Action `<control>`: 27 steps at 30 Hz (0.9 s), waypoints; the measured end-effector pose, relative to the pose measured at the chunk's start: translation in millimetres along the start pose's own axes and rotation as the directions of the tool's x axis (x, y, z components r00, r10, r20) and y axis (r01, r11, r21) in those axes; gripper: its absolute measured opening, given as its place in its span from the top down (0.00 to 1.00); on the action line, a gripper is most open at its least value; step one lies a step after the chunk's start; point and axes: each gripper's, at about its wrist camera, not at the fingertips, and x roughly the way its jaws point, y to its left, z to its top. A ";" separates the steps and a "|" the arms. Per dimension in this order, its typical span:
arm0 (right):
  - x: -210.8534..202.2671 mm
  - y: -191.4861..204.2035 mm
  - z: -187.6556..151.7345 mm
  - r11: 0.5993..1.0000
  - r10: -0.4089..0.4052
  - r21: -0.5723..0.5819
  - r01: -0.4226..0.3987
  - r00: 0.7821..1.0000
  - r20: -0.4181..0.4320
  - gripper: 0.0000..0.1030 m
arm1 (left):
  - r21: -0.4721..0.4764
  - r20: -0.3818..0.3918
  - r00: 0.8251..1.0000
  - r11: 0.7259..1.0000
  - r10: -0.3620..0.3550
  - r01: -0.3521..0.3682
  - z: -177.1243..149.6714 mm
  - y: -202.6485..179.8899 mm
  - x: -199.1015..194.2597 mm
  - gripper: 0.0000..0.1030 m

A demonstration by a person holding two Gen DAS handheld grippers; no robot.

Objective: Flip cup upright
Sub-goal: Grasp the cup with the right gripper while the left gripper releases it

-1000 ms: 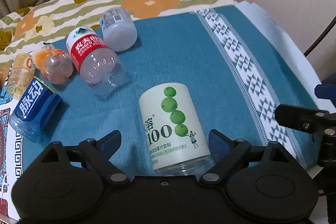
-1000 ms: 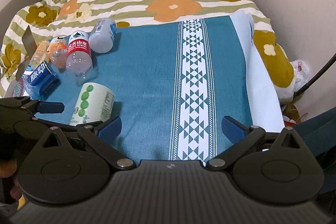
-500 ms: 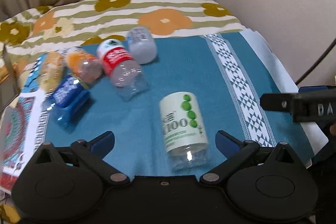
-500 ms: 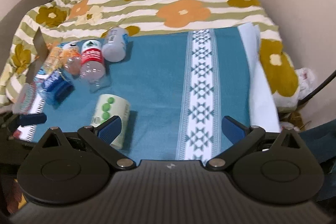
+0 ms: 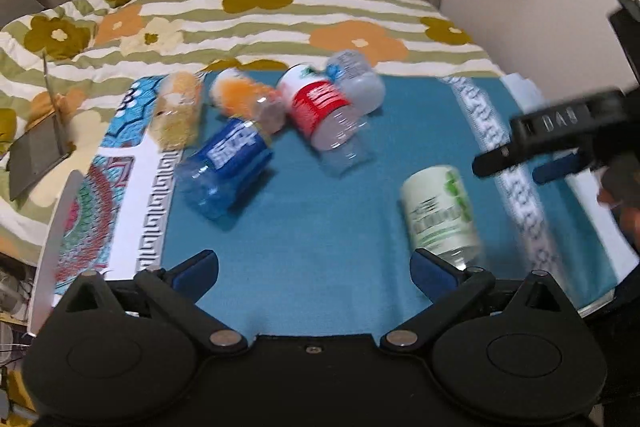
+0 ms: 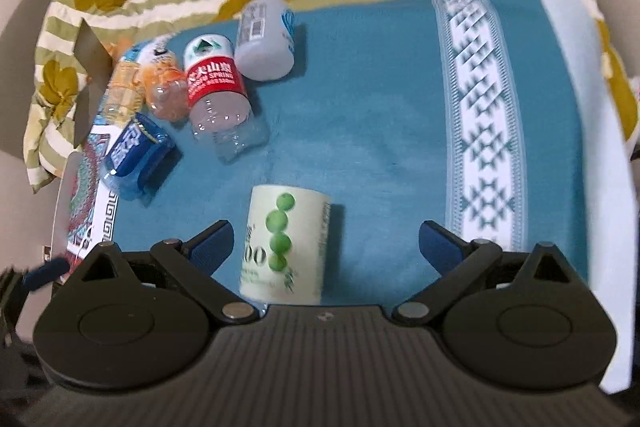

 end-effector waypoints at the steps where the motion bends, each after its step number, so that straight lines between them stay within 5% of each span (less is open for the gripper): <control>1: 6.9 1.3 3.9 1.000 0.005 0.011 -0.005 1.000 -0.019 0.00 | 0.001 -0.013 1.000 1.000 0.001 -0.001 -2.9 5.3 2.6 0.00; 12: 60.1 13.4 22.3 0.995 0.034 0.099 -0.019 0.989 -0.147 0.09 | -0.054 -0.063 0.998 0.999 -0.006 0.002 -18.1 48.5 15.2 0.00; 16: 67.2 13.7 20.0 0.994 0.031 0.109 -0.013 0.985 -0.171 0.24 | -0.048 -0.062 0.998 0.999 -0.005 0.002 -15.2 52.6 15.7 0.00; 27: 63.5 12.4 15.5 0.994 0.037 0.109 -0.021 0.989 -0.145 0.29 | -0.037 -0.057 0.998 0.999 -0.012 0.010 -10.8 52.9 16.7 0.00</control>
